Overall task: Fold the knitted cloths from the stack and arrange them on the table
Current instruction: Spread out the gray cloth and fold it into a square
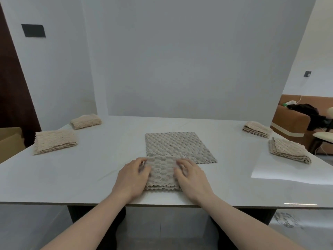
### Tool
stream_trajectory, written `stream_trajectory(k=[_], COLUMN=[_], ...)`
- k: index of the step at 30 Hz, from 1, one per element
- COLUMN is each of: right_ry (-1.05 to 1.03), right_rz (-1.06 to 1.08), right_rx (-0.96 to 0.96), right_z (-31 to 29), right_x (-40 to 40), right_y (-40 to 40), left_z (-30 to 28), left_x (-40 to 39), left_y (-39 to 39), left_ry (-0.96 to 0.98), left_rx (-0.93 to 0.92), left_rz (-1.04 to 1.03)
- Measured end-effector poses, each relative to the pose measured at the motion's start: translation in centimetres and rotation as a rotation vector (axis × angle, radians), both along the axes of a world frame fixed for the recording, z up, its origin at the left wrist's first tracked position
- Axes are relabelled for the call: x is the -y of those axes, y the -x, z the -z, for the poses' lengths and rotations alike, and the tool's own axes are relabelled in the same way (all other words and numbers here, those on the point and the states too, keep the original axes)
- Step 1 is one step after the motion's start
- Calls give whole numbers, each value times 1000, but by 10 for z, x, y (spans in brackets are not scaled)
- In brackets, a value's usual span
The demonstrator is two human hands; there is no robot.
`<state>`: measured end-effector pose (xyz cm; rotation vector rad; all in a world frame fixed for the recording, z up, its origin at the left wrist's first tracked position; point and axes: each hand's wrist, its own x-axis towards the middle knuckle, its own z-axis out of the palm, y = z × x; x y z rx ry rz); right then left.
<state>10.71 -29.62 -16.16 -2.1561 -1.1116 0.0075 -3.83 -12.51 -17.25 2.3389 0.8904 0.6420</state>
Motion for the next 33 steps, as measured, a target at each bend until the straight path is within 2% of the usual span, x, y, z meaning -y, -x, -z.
stream_trajectory(k=[3,7,10,16,21,23,26,30,33], right_ry=[-39,37,76,124,203,233,185,203,236], right_rz=[58,56,38,68,121,155,156,77,3], right_rx=[-84,-39,-22,-146,-362,-539,-813,-866,-922], right_z=[2,7,10,4,-27,-48,-101,-176,-211], right_x=[-2,-5,-4,-6,-9,-13,-17,-12,-14], right_y=[-5,-7,-9,-11,-4,-3,8,31,43], left_z=[-1,2,5,2,-20,-42,-96,-172,-212], left_x=[0,2,1,-1,1,3,9,30,35], left_y=[-1,-2,-2,2,5,3,6,40,76], left_ry=[14,-99,-90,-45,133,300,627,732,774], left_rx=[-3,-112,-101,-109,-143,-127,-20,-77,-34], left_rz=[-50,-36,-10,31,19,-10,-170,-218,-297])
